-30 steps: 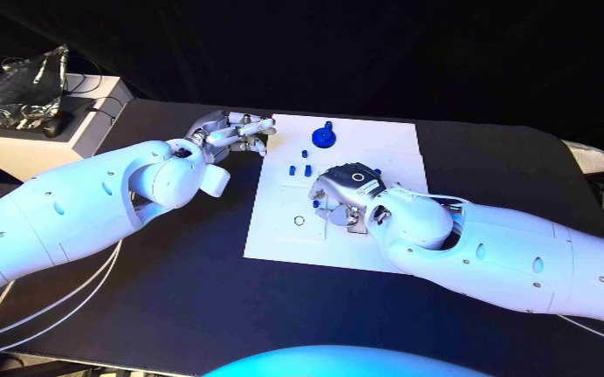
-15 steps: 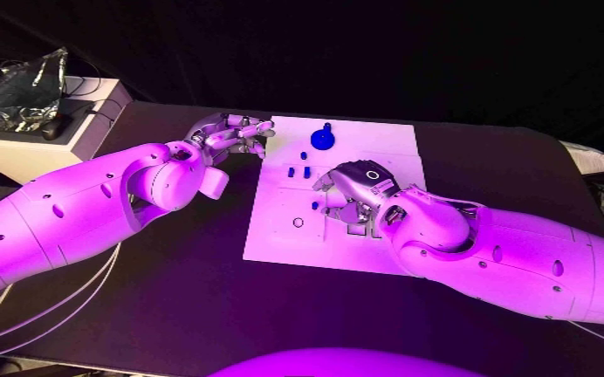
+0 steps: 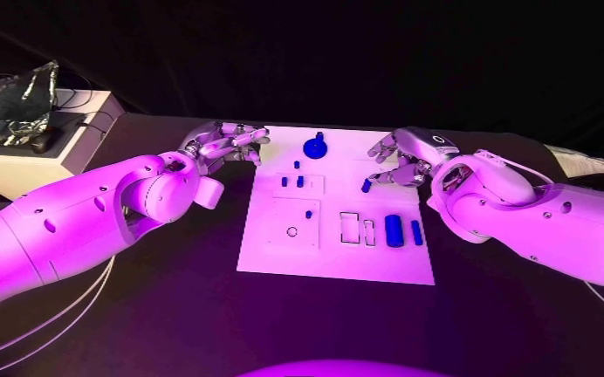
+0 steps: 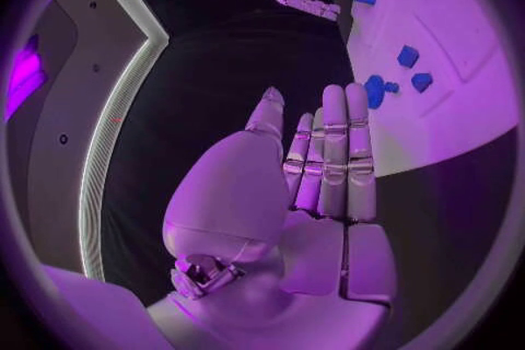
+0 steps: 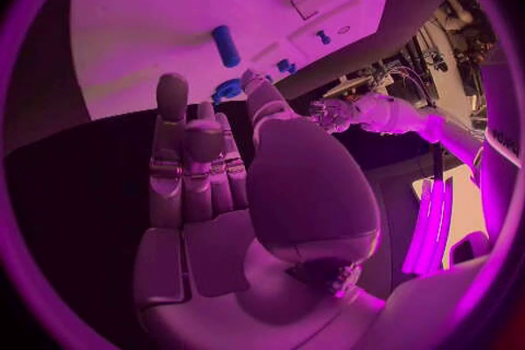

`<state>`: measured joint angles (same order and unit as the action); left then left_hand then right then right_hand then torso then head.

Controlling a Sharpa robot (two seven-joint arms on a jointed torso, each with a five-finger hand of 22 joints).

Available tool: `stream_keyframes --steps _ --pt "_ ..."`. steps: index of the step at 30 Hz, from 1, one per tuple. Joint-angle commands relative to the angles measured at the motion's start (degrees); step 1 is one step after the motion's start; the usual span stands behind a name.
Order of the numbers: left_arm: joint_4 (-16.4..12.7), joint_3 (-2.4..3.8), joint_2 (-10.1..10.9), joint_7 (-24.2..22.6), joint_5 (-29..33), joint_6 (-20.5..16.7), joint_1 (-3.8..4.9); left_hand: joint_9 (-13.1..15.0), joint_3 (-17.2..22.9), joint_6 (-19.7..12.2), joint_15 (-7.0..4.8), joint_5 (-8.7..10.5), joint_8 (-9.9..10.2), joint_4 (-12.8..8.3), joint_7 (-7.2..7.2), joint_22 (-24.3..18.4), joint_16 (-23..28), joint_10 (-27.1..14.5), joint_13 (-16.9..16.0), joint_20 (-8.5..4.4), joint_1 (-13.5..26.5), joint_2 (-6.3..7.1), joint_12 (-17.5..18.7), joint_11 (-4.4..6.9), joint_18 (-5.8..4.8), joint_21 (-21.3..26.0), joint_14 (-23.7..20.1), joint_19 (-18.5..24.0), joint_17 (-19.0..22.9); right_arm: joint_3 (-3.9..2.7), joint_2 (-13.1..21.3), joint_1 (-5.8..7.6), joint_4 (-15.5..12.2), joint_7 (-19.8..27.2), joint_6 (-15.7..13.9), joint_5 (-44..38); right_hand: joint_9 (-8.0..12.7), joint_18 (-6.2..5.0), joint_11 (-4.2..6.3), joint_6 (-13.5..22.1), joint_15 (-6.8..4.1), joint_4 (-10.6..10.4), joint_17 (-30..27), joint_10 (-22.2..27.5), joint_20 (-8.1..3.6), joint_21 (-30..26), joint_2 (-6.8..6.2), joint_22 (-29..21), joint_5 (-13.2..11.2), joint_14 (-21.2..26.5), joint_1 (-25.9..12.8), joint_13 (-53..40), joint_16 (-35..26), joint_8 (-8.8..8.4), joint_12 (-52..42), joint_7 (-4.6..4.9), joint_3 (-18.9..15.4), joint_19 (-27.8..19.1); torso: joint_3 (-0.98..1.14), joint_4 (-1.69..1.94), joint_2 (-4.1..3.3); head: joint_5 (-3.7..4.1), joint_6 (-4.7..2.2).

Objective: Assemble the parts on the task board

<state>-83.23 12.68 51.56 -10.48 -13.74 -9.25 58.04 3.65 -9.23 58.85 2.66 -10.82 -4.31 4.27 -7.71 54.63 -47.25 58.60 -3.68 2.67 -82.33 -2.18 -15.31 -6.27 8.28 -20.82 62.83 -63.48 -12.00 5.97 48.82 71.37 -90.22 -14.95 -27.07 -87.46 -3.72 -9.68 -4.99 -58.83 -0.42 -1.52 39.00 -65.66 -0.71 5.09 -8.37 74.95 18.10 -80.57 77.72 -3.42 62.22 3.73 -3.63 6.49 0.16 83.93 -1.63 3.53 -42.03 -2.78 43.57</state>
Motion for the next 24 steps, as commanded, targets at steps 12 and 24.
stream_keyframes --steps 12,24 --pt "-0.1 0.05 0.0 -4.0 0.4 1.6 -0.04 0.0 -0.1 1.5 -0.27 -0.21 0.6 0.3 0.39 0.4 0.0 3.5 0.1 0.02 -0.8 -0.64 4.9 0.21 -1.1 0.4 -0.2 0.2 0.0 0.1 0.5 0.94 2.1 3.1 12.4 -3.2 -0.1 -0.05 -0.41 0.1 0.35 -2.6 3.4 2.0 -0.08 1.3 -2.14 1.3 -0.4 0.0 1.0 -0.1 1.8 -0.05 -0.2 -1.79 -1.3 1.3 -0.14 -0.04 -0.01 0.33 -0.38" --pt "-0.1 0.05 0.1 -3.6 0.4 1.3 -0.04 0.0 -0.1 1.4 -0.23 -0.2 0.6 0.3 0.21 0.4 -0.1 3.4 0.1 0.02 -0.8 -0.68 5.1 0.13 -1.09 0.5 -0.2 0.1 -0.1 0.48 -2.2 0.59 3.3 3.2 12.7 -4.0 -0.1 0.3 0.29 -1.2 -0.17 0.4 4.7 -0.8 -0.49 3.6 0.58 1.7 -1.3 -0.2 1.4 -0.1 2.4 -0.1 -0.1 -1.16 0.8 1.6 -0.15 -0.03 -0.03 0.3 -0.1"
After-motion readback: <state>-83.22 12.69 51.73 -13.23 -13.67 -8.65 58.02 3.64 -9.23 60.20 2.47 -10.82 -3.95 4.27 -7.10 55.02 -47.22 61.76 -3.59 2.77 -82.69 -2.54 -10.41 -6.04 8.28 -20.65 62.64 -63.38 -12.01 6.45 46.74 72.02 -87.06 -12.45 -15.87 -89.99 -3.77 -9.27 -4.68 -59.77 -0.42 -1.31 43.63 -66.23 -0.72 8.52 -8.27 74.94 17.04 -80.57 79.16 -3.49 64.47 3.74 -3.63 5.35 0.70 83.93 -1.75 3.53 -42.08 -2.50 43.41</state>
